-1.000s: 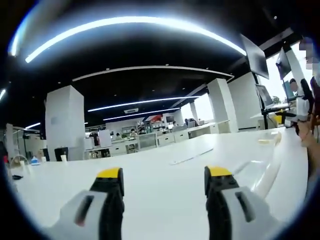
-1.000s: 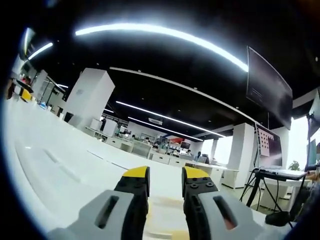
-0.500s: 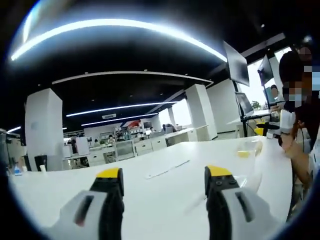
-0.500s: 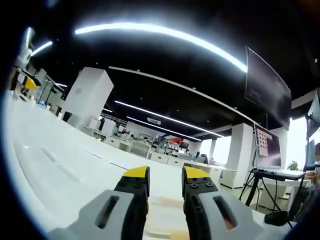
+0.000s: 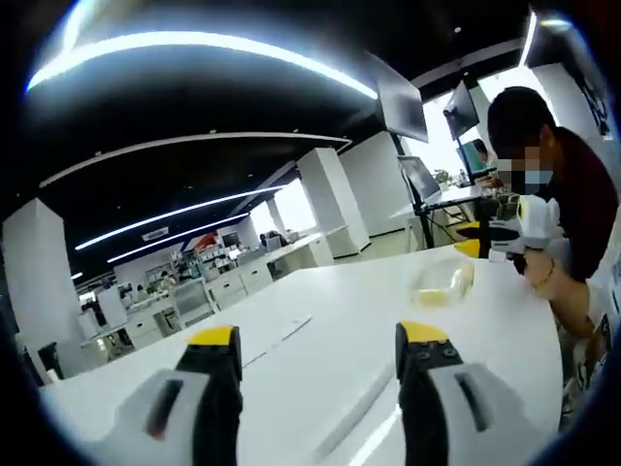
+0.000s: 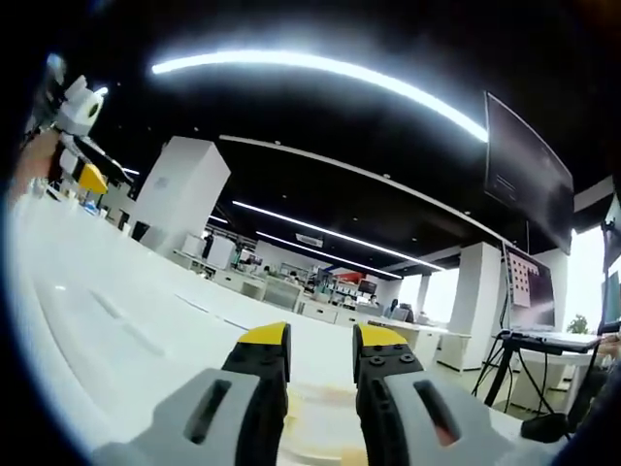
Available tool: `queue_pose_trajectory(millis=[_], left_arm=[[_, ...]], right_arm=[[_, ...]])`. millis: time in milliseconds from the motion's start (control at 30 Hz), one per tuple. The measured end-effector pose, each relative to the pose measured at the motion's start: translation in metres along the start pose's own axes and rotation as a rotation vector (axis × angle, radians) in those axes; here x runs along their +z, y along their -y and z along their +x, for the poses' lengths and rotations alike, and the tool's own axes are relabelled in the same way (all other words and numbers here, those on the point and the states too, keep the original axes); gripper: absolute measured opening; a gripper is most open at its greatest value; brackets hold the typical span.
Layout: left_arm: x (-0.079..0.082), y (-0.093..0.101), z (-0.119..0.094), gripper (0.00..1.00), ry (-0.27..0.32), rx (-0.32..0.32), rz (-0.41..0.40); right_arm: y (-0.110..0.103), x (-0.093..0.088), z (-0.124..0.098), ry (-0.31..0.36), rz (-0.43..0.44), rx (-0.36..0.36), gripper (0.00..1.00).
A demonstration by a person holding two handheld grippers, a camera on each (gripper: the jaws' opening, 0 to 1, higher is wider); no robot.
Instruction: Snap each plastic latch of the storage box into its locked position after aligning the lid with the box until every specified latch is closed and the lid sits flush.
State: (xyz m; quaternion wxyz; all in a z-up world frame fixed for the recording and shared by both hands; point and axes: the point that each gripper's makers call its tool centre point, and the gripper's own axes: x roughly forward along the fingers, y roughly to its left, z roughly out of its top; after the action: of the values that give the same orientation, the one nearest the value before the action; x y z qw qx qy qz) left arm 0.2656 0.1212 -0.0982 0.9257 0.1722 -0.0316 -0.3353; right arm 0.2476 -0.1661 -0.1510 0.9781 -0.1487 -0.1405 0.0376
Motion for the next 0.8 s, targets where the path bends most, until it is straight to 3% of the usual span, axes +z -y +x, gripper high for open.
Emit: queue_pose_trajectory(millis=[167, 267, 433, 633, 800], left_arm=[[0.012, 0.035, 0.036, 0.64, -0.008, -0.112, 0.026], [0.021, 0.061, 0.058, 0.65, -0.001, -0.198, 0.065], [0.023, 0.094, 0.088, 0.65, -0.027, -0.322, 0.024], [0.014, 0.12, 0.12, 0.66, -0.085, -0.406, -0.01], [-0.005, 0.15, 0.151, 0.66, -0.168, -0.505, 0.008]], right_arm=[[-0.003, 0.0, 0.001, -0.003, -0.004, 0.013, 0.25], [0.0, 0.006, -0.002, 0.03, 0.013, 0.002, 0.24], [0.003, 0.007, -0.002, 0.033, 0.015, -0.015, 0.24], [0.008, 0.003, -0.001, 0.019, 0.023, -0.036, 0.24], [0.009, 0.003, -0.001, 0.02, 0.037, -0.043, 0.24]])
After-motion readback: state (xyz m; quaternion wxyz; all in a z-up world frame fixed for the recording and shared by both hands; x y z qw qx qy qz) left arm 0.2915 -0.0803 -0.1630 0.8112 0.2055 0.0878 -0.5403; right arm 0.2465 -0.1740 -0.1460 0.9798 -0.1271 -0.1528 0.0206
